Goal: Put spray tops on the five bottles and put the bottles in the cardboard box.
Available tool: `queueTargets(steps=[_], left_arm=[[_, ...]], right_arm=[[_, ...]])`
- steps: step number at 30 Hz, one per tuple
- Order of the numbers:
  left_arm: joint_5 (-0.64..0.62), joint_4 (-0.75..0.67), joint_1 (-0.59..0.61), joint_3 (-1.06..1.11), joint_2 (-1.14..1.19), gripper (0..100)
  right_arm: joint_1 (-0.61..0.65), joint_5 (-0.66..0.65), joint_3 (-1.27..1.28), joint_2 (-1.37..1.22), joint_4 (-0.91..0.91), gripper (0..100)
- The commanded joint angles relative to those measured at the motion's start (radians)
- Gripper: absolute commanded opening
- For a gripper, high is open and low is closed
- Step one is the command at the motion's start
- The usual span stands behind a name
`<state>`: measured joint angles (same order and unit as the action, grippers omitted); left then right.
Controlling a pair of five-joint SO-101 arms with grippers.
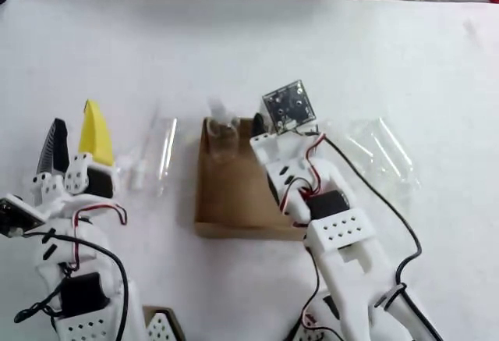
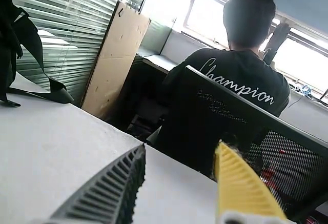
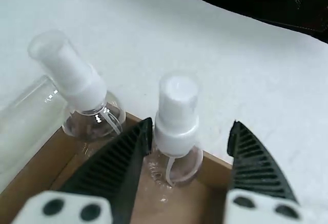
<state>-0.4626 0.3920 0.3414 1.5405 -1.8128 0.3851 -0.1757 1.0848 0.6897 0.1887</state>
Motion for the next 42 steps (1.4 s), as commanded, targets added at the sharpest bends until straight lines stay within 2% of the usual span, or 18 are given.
queueTargets(steps=[1, 6, 14, 18, 23, 26, 29, 33, 36, 40, 42], left_arm=[[-0.006, -0.025, -0.01, -0.005, -0.013, 21], [-0.006, -0.025, -0.012, -0.005, -0.013, 21], [-0.006, -0.025, -0.012, -0.005, -0.013, 21], [-0.006, -0.025, -0.012, -0.005, -0.013, 21], [-0.006, -0.025, -0.012, -0.003, -0.013, 21], [-0.006, -0.025, -0.012, -0.003, -0.013, 21], [0.015, -0.025, -0.038, -0.003, -0.013, 21], [0.126, -0.025, -0.116, 0.003, -0.013, 21], [0.144, -0.025, -0.128, 0.005, -0.012, 21], [0.147, -0.014, -0.128, 0.002, -0.012, 20], [0.149, 0.032, -0.13, -0.02, -0.012, 16]], right_arm=[[0.022, -0.006, -0.012, 0.013, 0.004, 20.9], [0.068, -0.006, -0.018, 0.071, 0.048, 28.3], [0.042, -0.008, -0.011, 0.251, 0.171, 28.9], [-0.024, -0.008, -0.011, 0.38, 0.226, 28.8], [-0.188, 0.0, -0.018, 0.599, 0.308, 28.6], [-0.331, 0.117, -0.018, 0.639, 0.306, 23.8], [-0.415, 0.186, -0.028, 0.561, 0.265, 21.7], [-0.429, 0.192, -0.092, 0.32, 0.197, 23.8], [-0.432, 0.207, -0.158, 0.117, 0.17, 23.8], [-0.501, 0.338, -0.227, -0.076, 0.131, 23.8], [-0.529, 0.384, -0.236, -0.127, 0.099, 23.8]])
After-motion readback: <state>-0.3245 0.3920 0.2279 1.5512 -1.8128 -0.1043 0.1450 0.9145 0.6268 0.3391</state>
